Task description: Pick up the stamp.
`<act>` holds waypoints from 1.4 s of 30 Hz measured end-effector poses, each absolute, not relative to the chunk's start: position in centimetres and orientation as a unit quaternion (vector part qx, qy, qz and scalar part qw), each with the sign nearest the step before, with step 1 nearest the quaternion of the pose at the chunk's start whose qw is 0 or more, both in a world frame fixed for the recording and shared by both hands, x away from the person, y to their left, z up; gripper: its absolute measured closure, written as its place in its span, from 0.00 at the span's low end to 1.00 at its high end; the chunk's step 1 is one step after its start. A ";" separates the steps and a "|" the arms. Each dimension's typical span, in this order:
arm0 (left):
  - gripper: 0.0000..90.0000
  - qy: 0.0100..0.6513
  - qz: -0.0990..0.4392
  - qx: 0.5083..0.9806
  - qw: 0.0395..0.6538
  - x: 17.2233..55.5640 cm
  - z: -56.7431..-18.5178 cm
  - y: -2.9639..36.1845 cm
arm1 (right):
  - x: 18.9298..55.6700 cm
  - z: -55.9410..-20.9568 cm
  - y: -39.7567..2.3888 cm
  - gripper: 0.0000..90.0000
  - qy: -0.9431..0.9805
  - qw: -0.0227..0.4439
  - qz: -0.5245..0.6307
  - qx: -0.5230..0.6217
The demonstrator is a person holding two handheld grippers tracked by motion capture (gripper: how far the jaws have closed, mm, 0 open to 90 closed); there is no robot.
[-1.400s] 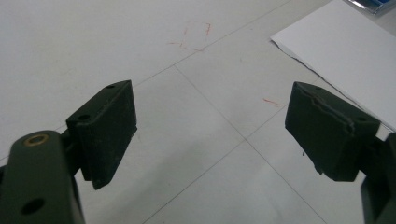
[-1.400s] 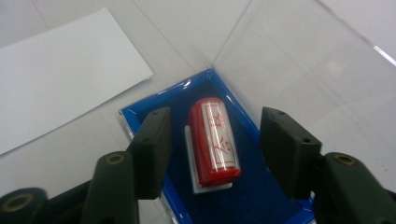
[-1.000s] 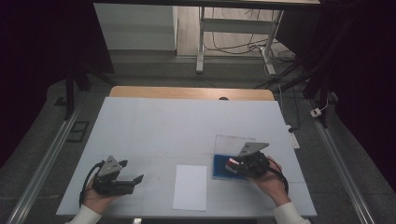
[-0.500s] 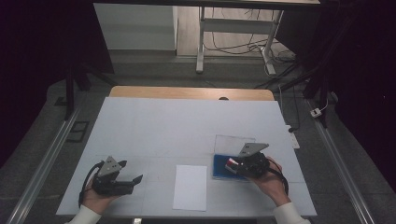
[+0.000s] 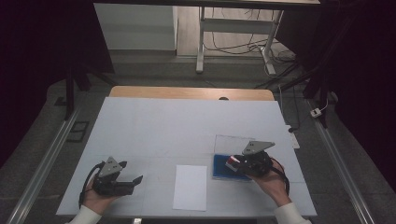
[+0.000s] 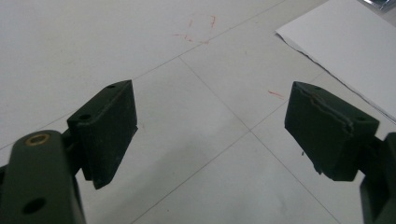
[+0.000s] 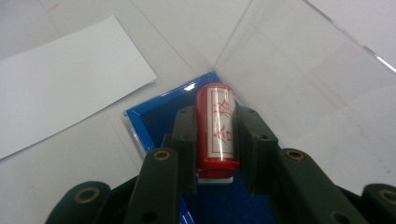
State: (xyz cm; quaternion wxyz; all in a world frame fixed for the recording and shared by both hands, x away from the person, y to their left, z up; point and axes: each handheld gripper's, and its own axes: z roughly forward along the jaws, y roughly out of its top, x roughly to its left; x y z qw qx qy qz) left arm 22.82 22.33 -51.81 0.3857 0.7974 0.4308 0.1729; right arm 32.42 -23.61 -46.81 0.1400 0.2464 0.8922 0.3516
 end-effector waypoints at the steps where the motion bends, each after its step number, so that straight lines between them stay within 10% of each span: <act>1: 0.19 0.431 0.173 0.798 0.386 22.8 -51.8 22.3 | 32.4 -46.8 -23.6 0.78 0.891 0.138 0.354 0.247; 42: 0.21 0.438 0.178 0.793 0.385 23.0 -51.9 22.5 | 30.2 -42.7 -23.0 0.78 0.840 0.159 0.463 0.234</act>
